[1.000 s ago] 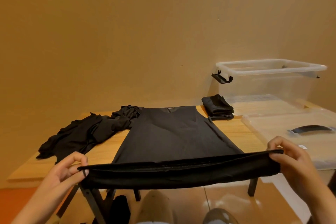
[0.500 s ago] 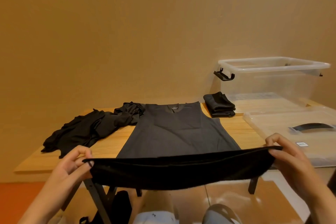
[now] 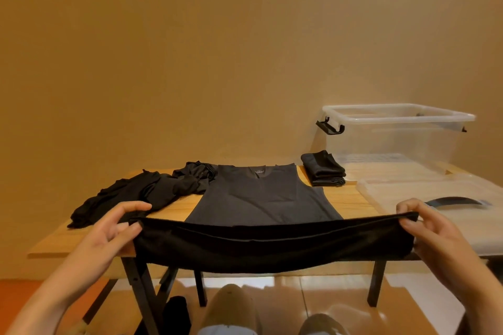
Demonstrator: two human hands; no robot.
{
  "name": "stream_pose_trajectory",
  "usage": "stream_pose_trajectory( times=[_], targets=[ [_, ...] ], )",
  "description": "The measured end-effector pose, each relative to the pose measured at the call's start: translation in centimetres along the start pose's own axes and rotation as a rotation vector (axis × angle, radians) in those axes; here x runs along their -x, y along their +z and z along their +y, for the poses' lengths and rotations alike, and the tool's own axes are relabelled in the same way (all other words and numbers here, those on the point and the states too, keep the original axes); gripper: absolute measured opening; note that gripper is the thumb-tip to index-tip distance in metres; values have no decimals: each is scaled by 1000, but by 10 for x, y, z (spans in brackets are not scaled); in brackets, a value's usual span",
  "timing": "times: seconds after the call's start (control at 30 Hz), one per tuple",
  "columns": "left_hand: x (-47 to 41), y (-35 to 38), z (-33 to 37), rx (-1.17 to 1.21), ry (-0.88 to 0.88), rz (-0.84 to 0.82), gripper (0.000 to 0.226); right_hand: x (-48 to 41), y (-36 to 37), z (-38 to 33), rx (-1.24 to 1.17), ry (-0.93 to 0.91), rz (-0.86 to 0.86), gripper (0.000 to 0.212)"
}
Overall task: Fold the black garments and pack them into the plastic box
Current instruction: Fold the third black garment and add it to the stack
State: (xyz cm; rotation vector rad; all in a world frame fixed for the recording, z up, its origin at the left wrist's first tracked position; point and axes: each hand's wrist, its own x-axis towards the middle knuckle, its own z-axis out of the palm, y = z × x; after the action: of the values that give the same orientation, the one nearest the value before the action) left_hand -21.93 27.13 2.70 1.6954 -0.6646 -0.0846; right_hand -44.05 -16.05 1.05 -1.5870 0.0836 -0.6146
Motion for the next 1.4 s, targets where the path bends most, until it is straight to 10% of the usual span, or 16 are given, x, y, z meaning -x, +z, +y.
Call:
stream_pose_trajectory(
  times=[0.23,0.57,0.9,1.1,1.27,1.4],
  targets=[
    [1,-11,24,-29,111,-12,66,8,0,-25,113,-68,11,29],
    [19,-17,39,70,101,-13,37,24,-6,-35,45,-70,15,27],
    [19,-16,32,55,45,-47,79,28,-10,-34,51,-62,-38,25],
    [-19,-9,15,23,-13,4,19,-3,-5,-22,43,-56,13,34],
    [-71,-9,1,8,-75,60,18,-53,10,-18,60,-46,90,92],
    [-124,-11,-12,-26,-104,56,17,-104,23,-10,87,19,149,71]
  ],
)
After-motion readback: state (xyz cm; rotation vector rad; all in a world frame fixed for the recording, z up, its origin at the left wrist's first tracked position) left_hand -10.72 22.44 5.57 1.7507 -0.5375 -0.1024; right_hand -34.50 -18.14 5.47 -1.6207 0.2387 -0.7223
